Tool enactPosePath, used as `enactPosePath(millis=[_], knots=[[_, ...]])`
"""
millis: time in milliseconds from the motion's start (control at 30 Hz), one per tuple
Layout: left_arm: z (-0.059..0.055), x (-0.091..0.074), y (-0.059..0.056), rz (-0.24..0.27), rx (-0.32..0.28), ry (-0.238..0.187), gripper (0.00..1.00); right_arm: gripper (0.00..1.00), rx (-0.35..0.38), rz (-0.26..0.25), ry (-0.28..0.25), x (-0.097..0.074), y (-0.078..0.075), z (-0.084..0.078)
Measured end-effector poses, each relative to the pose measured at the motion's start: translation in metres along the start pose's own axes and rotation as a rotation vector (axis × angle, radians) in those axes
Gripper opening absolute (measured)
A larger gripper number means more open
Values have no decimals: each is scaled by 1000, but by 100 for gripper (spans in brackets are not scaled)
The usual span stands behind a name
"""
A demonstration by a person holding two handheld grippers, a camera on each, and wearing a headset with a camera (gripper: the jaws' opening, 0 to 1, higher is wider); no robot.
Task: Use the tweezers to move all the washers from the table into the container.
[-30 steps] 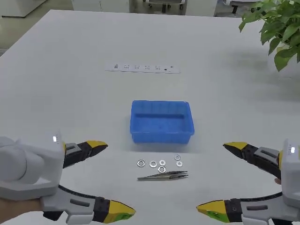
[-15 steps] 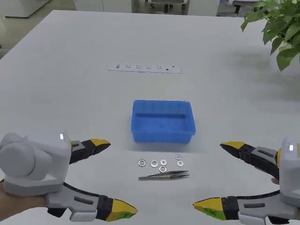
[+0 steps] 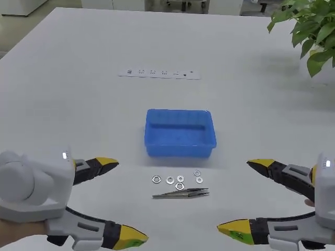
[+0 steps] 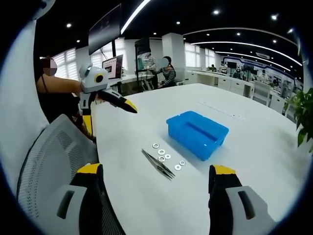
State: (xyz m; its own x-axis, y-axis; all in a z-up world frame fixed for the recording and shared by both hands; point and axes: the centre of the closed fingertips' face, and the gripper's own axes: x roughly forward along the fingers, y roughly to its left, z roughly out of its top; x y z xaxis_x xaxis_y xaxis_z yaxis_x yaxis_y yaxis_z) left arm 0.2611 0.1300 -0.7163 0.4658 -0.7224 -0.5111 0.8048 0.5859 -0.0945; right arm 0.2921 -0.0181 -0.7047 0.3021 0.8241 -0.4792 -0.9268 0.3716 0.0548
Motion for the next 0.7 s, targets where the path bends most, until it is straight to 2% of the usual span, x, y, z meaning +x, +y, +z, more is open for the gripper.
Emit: enactPosePath(millis=[100,233,333,400,600,700], knots=[[1,-1,3,7,3,-4,99,90,-1,6,8,1,1,-2],[6,-3,10,37,-8,-41,99,90,2,5,4,2,0,-1],[6,-3,12,43,-2,-36,99,90,12,5,0,3,0,-2],[7,-2,16,61,34,-34,99,90,6,4,13,5,-1,-5],[6,3,21,60,16,-41,97,89,0,-4,19,8,-4,-6],[6,7,25,78,14,-50,95,88,-15,-12,32,10,-6,-9]])
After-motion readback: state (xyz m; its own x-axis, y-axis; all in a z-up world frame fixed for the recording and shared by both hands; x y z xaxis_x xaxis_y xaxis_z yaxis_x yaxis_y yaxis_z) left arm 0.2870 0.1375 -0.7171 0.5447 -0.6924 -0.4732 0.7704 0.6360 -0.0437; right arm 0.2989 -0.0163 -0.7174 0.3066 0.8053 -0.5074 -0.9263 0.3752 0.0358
